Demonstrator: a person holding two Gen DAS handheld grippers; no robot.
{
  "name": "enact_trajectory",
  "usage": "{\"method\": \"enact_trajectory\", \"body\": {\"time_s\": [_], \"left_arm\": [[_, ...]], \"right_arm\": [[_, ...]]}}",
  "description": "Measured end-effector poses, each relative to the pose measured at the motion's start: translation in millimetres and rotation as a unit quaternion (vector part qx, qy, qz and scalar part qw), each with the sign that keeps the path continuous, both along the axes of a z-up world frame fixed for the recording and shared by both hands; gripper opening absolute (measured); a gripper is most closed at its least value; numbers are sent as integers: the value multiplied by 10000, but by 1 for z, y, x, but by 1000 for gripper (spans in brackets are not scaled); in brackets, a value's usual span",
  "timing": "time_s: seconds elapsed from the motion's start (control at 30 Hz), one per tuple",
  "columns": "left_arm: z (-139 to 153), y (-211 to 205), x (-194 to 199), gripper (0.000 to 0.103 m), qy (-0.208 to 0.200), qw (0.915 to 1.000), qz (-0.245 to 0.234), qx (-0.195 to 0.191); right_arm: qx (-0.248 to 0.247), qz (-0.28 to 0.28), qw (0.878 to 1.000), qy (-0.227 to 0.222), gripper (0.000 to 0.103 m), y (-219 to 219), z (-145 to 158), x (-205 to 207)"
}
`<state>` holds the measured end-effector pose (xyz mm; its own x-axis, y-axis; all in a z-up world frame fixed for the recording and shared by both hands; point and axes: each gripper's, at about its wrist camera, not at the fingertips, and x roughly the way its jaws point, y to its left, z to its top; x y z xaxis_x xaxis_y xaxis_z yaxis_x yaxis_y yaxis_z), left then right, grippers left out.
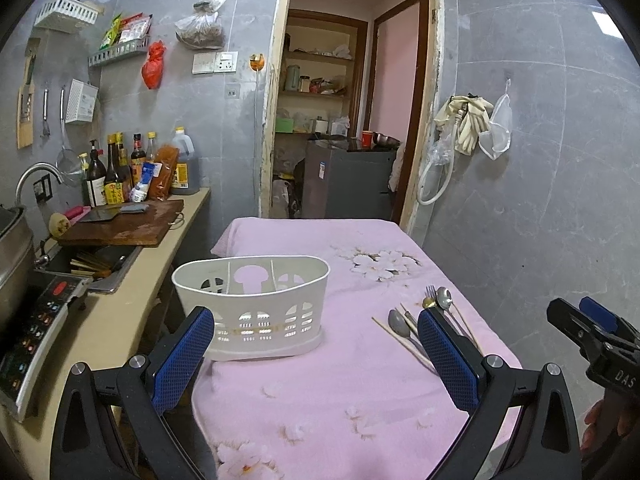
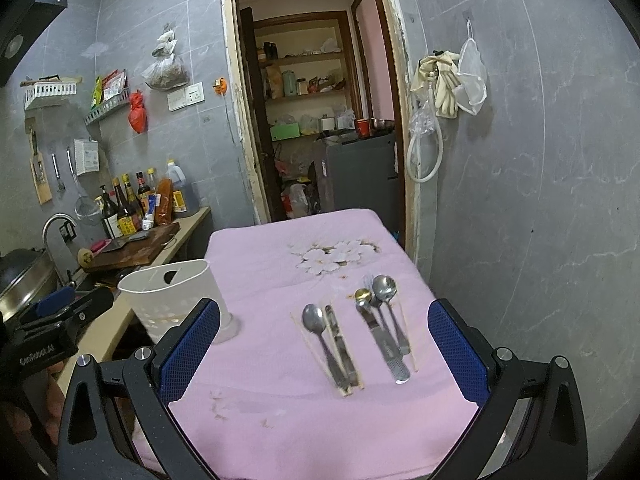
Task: Organize utensils
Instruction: 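Lower the left tool onto a wooden chopstick and close it while the right tool grasps another chopstick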
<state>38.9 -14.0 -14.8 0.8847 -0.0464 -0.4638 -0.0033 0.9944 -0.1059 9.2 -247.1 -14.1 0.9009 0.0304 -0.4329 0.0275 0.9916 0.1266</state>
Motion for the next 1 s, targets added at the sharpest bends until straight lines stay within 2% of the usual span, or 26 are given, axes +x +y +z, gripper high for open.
{"method": "enact_trajectory", "body": {"time_s": [0.27,0.37,0.53,0.8,0.93,1.0], "left_arm": [[-3,-24,33,102,31,10000,64,-9],[-8,-36,49,102,134,9999,79,-30],[-21,-56,79,102,454,9986,-33,-280],[-62,-87,128,102,1075,9928,128,-506],[-87,-102,152,89,1452,9877,163,-565],[-103,-109,163,86,1699,9834,178,-610]], "right_arm": [[-232,4,9995,-225,102,-24,8,27],[-158,150,9997,-113,102,-39,6,46],[-113,472,9988,102,102,-69,-6,83],[-144,1023,9913,821,102,-108,-51,157],[21,1354,9820,1318,102,-122,-90,191],[-113,1436,9781,1500,102,-124,-106,204]]}}
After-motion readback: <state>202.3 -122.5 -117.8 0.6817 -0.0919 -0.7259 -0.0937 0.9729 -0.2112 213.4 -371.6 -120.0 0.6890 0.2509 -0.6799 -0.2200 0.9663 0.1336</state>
